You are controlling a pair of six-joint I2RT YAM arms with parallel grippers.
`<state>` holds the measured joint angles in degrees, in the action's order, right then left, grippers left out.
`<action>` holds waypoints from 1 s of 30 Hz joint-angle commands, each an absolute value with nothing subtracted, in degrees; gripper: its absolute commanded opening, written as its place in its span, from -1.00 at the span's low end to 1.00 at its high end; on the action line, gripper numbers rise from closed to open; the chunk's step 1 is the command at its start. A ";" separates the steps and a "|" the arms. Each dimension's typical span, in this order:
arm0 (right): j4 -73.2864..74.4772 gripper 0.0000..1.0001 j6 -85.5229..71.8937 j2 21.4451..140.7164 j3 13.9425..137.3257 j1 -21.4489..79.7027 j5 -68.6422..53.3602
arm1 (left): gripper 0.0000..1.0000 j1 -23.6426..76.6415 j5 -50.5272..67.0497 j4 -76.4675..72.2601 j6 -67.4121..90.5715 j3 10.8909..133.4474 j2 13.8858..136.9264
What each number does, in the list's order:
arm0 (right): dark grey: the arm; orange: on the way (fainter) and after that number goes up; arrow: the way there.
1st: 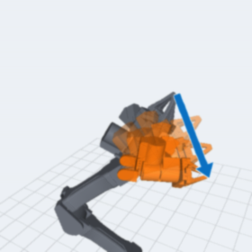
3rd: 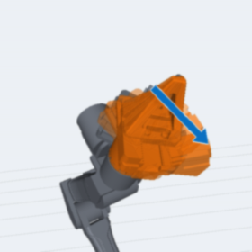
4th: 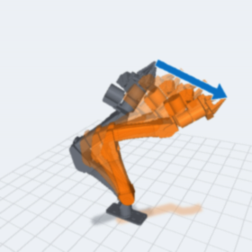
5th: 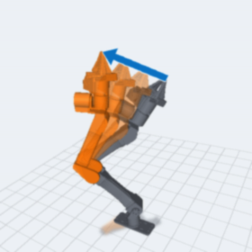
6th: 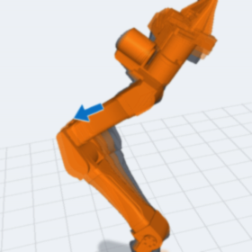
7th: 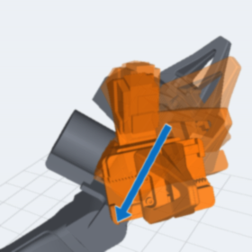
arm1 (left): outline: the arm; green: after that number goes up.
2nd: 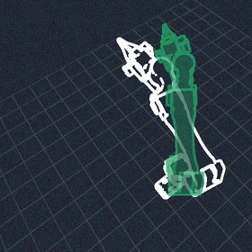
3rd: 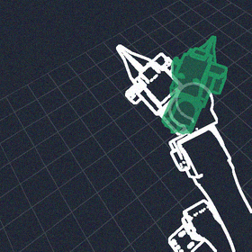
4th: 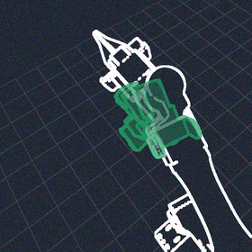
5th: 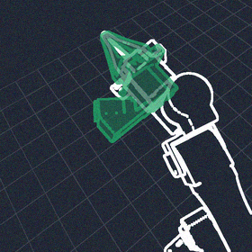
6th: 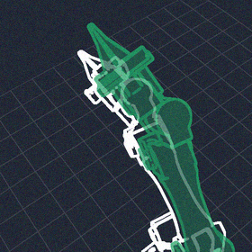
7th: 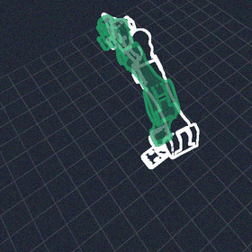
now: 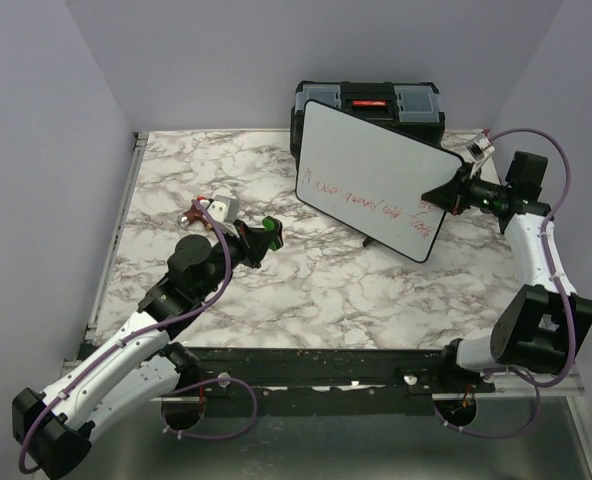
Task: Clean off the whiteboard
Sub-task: Erase the whiteboard at the whiteboard stand.
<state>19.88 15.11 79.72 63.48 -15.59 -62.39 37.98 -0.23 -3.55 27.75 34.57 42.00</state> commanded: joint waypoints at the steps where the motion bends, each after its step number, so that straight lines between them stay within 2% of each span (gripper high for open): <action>1: 17.60 -0.99 17.06 78.61 63.41 -17.84 -66.77 | -1.00 37.65 1.86 -5.14 28.34 34.23 42.10; 9: 4.46 -0.99 2.83 74.31 64.18 -18.32 -65.56 | -1.00 37.67 2.11 -5.45 28.82 33.88 42.02; 14: 4.04 -0.99 1.43 73.06 65.14 -19.65 -64.97 | -1.00 37.63 2.11 -5.46 28.83 33.27 41.75; 30: 11.88 -0.99 17.25 72.91 55.75 -20.21 -58.04 | -1.00 37.63 2.20 -5.89 28.91 32.43 41.31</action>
<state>12.53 12.51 73.28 58.15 -19.62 -63.44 37.93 0.91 -4.25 28.58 33.04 41.89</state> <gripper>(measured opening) 0.045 0.060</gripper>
